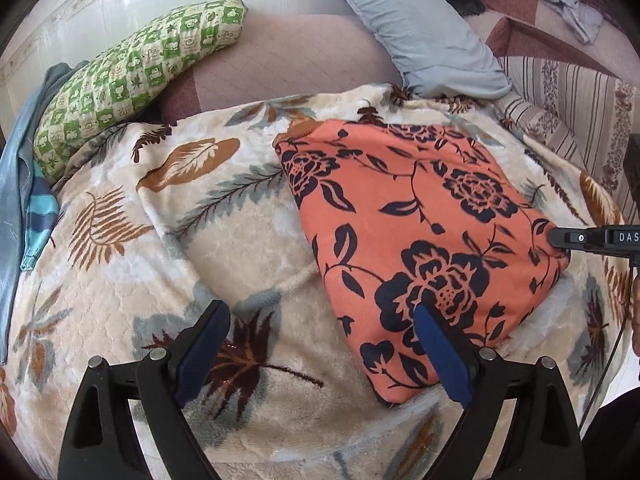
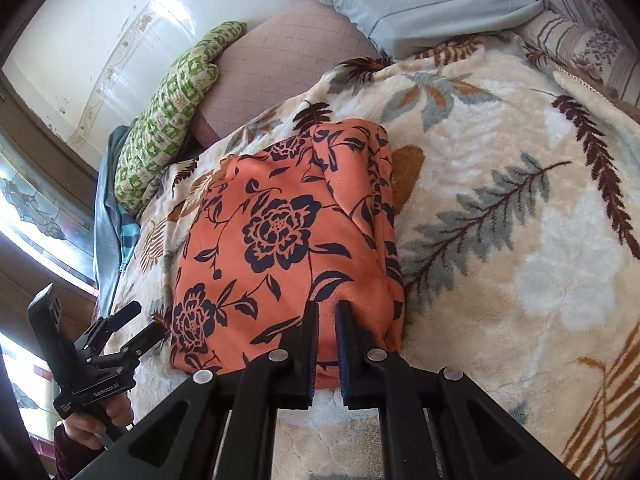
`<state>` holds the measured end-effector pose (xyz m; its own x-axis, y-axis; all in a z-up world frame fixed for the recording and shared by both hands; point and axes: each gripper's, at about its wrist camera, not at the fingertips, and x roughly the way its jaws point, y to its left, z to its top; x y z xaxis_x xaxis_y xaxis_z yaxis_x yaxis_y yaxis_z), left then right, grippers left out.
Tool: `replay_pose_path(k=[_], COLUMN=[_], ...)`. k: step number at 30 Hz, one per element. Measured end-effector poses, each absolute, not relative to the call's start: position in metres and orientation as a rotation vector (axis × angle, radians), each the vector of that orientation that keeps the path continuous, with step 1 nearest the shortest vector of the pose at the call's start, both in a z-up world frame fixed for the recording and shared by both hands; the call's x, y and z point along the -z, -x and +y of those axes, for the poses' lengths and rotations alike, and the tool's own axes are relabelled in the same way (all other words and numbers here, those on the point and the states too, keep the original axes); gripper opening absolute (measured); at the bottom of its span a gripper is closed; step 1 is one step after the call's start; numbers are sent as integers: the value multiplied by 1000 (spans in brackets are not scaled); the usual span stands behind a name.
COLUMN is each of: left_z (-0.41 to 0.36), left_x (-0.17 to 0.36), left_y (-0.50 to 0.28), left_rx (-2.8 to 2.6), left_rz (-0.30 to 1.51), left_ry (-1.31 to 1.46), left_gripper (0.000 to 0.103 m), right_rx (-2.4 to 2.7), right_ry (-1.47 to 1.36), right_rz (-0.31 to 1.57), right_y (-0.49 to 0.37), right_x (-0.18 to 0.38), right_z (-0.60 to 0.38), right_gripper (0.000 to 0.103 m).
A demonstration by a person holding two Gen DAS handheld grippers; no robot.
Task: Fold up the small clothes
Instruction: 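Hold the folded blouse with the right tool and straighten its edge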
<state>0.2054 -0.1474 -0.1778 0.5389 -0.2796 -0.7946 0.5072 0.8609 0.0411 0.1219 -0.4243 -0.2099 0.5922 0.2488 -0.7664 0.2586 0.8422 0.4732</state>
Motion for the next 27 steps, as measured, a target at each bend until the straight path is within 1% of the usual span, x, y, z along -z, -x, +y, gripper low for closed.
replay_pose_path(k=[2, 3, 8, 12, 13, 15, 18, 20, 23, 27], left_z=[-154, -150, -143, -145, -146, -148, -151, -155, -154, -146], left_x=[198, 201, 201, 191, 186, 178, 175, 183, 192, 188], left_y=[-212, -214, -221, -216, -215, -214, -218, -224, -232, -242], left_rx=[443, 449, 459, 447, 437, 418, 389, 352, 348, 370], left_rz=[949, 955, 1001, 939, 911, 863, 850, 880, 917, 954], left_ry=[-354, -328, -252, -244, -242, -234, -228, -271, -256, -182], left_gripper=[94, 94, 95, 95, 95, 95, 95, 95, 98, 99], right_rx=[52, 43, 38, 37, 24, -7, -52, -70, -79, -89], right_ry=[-627, -673, -691, -673, -685, -690, -615, -578, -583, -609], right_rz=[1015, 1026, 1015, 944, 916, 866, 843, 879, 999, 985], right_y=[-127, -128, -126, -123, -122, -123, -131, -142, -155, -156], right_x=[228, 235, 234, 216, 212, 203, 194, 197, 223, 221], right_z=[-433, -437, -439, -434, -431, -421, -393, -378, -368, -372], right_gripper=[10, 11, 11, 11, 14, 13, 13, 13, 14, 12])
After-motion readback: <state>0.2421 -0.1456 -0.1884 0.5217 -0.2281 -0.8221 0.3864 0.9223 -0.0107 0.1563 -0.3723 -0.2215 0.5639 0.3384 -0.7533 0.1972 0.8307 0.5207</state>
